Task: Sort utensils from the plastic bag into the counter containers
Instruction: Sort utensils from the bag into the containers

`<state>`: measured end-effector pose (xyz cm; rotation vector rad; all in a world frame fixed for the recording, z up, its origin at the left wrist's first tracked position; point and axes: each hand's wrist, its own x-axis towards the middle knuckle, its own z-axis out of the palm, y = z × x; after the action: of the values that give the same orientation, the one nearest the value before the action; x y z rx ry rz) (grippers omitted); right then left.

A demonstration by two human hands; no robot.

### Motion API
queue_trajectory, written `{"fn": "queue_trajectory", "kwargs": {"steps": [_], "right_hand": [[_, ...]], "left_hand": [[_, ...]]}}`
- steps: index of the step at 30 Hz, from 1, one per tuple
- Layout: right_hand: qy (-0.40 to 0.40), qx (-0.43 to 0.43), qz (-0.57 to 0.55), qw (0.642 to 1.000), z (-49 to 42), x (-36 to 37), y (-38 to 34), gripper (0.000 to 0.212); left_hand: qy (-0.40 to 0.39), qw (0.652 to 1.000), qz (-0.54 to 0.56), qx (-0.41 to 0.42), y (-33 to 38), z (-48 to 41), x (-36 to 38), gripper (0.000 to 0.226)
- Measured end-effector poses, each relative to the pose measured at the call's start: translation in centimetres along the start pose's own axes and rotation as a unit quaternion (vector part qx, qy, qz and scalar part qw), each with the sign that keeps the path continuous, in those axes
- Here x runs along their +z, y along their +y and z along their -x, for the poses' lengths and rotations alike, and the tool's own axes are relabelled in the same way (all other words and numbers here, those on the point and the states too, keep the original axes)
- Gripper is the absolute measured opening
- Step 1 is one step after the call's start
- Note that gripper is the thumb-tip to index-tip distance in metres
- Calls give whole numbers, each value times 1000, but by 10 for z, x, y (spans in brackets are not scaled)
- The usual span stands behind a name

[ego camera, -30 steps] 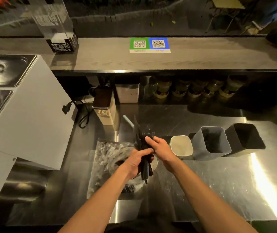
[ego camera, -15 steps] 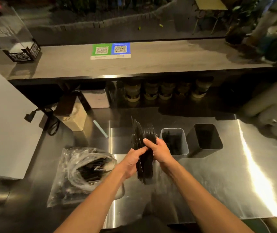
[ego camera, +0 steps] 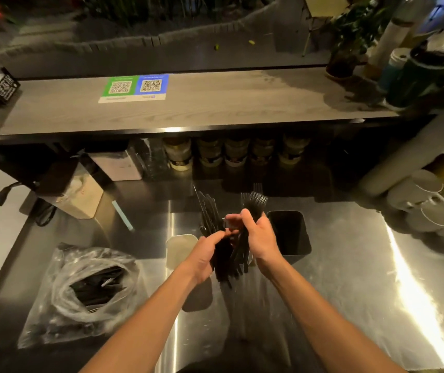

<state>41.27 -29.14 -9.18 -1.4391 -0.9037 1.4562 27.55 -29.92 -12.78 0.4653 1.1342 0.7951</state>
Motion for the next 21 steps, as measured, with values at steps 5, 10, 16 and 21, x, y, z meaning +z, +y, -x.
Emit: {"fn": "queue_trajectory", "kwargs": {"steps": [5,10,16,21], "right_hand": [[2,43,-84,996,-22,-19,-9,14],[-4,57,-83,995,-36,-27,-2,11],[-3,82,-77,994,-39,-21,4,18],[-18,51,-133,990,-29,-10,-2,20]], "left_hand": [[36,999,31,-1,4,-20,7,22],[20,1000,0,-6,10,-28,1,11],[-10,999,28,-21,14,-27,-10,19],[-26,999,36,-20,20,-19,-15,21]]}}
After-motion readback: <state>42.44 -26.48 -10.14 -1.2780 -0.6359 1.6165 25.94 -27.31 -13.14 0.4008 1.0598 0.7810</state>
